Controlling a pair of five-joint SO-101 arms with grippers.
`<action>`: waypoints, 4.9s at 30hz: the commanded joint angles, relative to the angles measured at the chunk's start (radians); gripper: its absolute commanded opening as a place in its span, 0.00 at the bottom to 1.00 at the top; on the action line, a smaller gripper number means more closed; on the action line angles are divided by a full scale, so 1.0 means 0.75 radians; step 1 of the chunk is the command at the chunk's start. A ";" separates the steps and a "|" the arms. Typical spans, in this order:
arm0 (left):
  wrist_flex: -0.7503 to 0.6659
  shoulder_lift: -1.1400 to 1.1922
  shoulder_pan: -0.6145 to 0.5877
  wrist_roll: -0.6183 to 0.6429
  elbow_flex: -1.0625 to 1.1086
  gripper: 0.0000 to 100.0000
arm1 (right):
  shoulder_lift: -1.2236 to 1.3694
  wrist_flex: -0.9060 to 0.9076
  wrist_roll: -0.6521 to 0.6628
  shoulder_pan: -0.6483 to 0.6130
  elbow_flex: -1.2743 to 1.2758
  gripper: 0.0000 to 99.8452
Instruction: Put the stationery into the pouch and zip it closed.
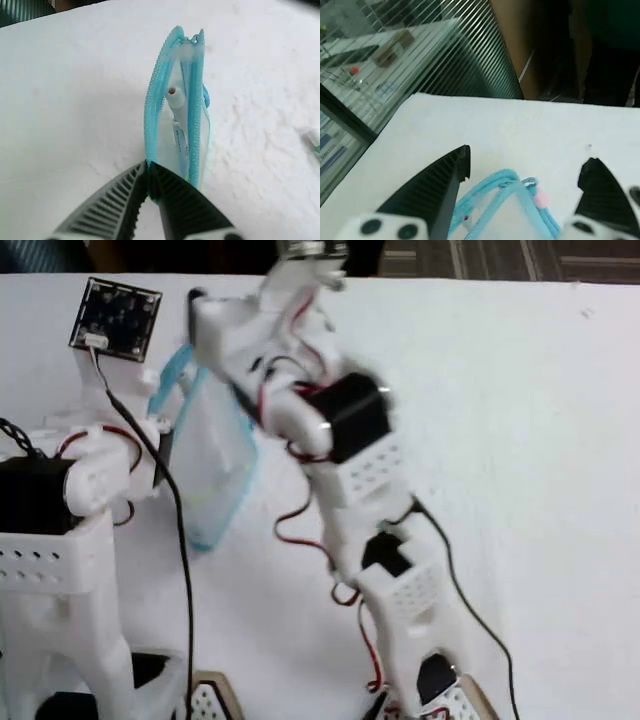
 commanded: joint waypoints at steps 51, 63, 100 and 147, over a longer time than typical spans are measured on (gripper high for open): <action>0.010 0.077 -0.040 -0.004 0.018 0.02 | -0.318 -0.420 0.912 0.496 2.306 0.02; 0.012 0.077 -0.038 -0.004 0.018 0.02 | -1.130 -0.828 0.268 0.296 2.070 0.02; 0.025 0.075 -0.044 -0.008 0.008 0.02 | -0.787 -1.136 0.497 -0.189 1.999 0.30; 0.008 0.077 -0.046 -0.008 0.016 0.02 | -0.302 -2.104 0.886 0.058 2.686 0.35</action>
